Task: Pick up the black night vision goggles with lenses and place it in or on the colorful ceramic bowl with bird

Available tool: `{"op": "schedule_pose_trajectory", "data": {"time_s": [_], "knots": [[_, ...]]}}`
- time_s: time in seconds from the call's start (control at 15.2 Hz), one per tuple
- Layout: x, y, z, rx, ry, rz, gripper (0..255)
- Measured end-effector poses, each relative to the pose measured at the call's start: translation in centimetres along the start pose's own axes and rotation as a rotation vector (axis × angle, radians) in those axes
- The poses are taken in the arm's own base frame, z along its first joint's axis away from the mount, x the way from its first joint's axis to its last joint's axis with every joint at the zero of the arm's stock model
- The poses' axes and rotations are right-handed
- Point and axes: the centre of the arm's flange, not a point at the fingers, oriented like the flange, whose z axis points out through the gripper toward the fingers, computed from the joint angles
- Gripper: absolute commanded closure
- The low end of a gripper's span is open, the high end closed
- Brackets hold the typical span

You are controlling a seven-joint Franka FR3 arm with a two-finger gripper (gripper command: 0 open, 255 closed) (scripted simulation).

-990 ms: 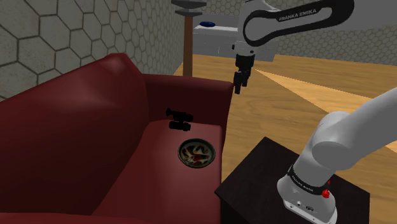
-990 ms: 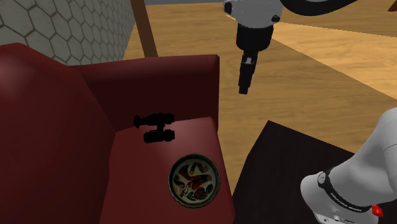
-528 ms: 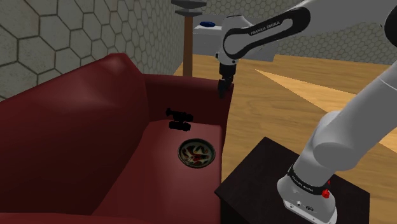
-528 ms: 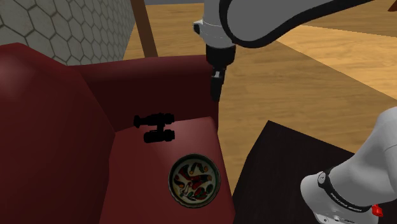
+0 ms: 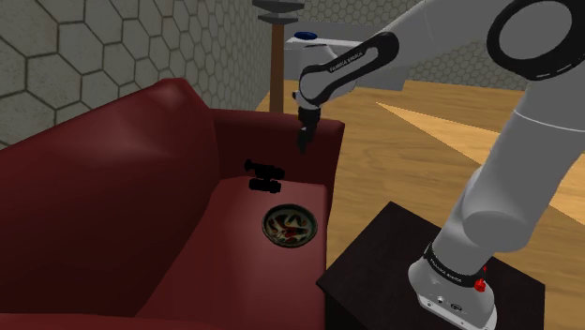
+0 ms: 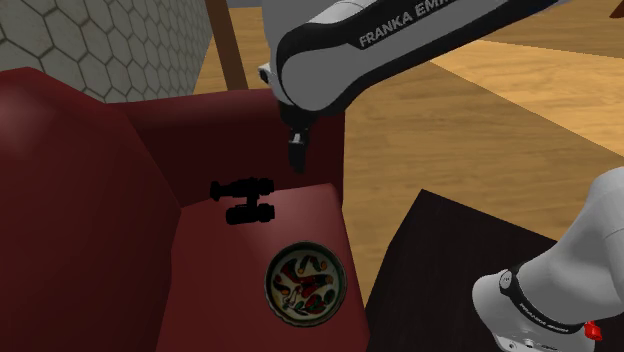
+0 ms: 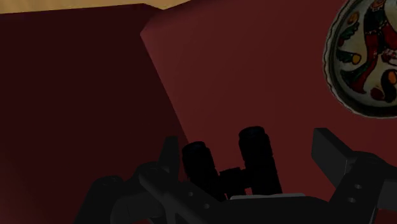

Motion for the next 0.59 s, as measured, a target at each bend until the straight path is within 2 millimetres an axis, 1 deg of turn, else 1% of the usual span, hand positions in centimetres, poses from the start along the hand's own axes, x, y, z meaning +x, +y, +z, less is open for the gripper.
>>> {"op": "schedule_pose_trajectory", "data": {"time_s": [0.33,0.4,0.46,0.59], "knots": [[5.2,0.1,3.5,-0.001,0.025,-0.069,0],[6.4,0.2,4.5,-0.001,0.031,-0.082,0],[7.2,-0.4,5.1,-0.001,0.035,-0.096,0],[9.4,-0.2,6.2,-0.001,0.045,-0.123,0]]}}
